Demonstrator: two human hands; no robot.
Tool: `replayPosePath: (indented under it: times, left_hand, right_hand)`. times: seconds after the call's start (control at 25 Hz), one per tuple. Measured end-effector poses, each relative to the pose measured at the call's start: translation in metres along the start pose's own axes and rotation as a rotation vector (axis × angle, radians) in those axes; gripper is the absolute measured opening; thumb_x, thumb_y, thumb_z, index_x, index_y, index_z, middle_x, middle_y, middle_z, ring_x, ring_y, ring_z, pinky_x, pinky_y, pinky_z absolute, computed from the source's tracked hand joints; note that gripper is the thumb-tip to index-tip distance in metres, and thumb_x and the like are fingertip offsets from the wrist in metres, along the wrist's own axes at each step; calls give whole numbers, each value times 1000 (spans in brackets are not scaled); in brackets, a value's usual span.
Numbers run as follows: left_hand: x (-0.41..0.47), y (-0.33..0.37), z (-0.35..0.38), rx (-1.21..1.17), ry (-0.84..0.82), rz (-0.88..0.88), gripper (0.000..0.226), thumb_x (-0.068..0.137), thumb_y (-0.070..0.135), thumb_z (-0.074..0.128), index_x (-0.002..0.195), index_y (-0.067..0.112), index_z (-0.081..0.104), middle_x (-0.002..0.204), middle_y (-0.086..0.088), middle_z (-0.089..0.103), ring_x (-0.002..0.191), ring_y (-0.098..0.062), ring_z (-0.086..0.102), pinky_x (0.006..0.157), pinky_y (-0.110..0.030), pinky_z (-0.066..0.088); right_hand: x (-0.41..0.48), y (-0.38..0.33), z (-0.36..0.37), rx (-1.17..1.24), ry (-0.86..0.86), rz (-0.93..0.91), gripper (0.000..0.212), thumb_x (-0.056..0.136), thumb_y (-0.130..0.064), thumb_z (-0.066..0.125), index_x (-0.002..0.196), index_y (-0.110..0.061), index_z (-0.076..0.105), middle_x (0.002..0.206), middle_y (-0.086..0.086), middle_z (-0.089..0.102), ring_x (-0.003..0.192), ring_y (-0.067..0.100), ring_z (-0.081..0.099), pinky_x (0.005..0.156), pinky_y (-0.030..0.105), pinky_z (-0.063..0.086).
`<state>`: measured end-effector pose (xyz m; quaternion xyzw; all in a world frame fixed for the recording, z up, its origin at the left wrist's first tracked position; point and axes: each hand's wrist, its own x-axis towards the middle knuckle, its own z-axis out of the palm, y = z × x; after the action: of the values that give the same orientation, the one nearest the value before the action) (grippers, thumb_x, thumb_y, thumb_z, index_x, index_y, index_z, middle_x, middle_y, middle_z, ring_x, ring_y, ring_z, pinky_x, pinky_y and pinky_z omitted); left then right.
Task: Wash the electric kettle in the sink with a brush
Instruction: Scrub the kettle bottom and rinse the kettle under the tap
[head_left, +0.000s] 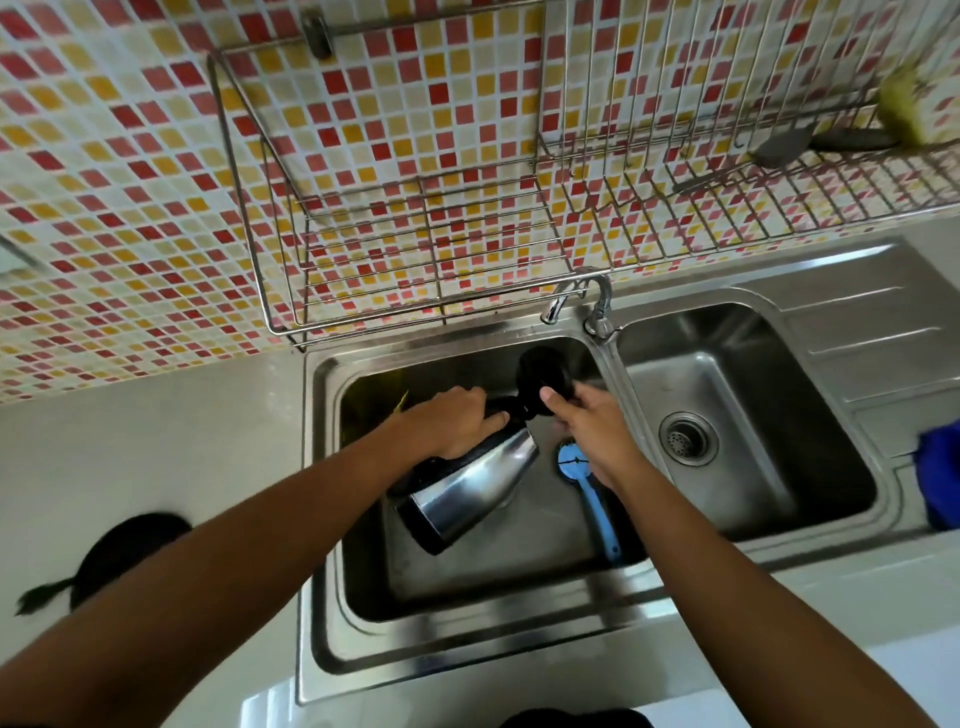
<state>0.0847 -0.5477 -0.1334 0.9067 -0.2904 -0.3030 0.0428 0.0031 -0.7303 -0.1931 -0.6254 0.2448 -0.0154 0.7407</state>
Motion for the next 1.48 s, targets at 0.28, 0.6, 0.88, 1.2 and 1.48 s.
replayPosePath:
  times: [0.28, 0.6, 0.88, 1.2, 1.48]
  left_hand:
    - [29, -32, 74, -332, 113, -14, 57, 99, 55, 36, 133, 10, 42, 123, -20, 63, 110, -36, 61, 95, -47, 48]
    - [52, -68, 111, -461, 38, -184, 33, 98, 32, 58, 119, 8, 64, 119, -15, 66, 109, -33, 64, 86, -34, 48]
    - [52, -67, 56, -1086, 113, -369, 51, 98, 62, 39, 120, 23, 63, 113, -2, 68, 108, -22, 64, 84, -39, 52]
    - [59, -24, 44, -614, 31, -189, 57, 80, 72, 61, 89, 16, 71, 90, -2, 70, 88, -20, 66, 78, -34, 51]
    - [50, 6, 86, 109, 49, -258, 98, 67, 71, 68, 142, 14, 40, 140, -12, 49, 128, -33, 48, 105, -54, 37]
  right_hand:
    - [26, -3, 4, -183, -34, -66, 22, 91, -12, 67, 112, -6, 69, 104, 20, 73, 92, 27, 70, 88, 39, 54]
    - [34, 20, 24, -491, -125, -198, 35, 88, -17, 71, 122, -8, 66, 100, 2, 73, 91, 5, 67, 83, 21, 50]
    - [7, 67, 32, -767, -184, -375, 52, 87, -39, 67, 136, -24, 57, 114, 3, 72, 101, 16, 68, 91, 31, 54]
    - [-5, 66, 8, -901, -389, -463, 56, 78, -12, 73, 132, -12, 60, 131, 6, 59, 120, 17, 55, 106, 29, 42]
    - [87, -1, -66, -756, 423, -129, 50, 85, -5, 62, 134, -10, 51, 119, 15, 58, 106, 27, 57, 102, 39, 46]
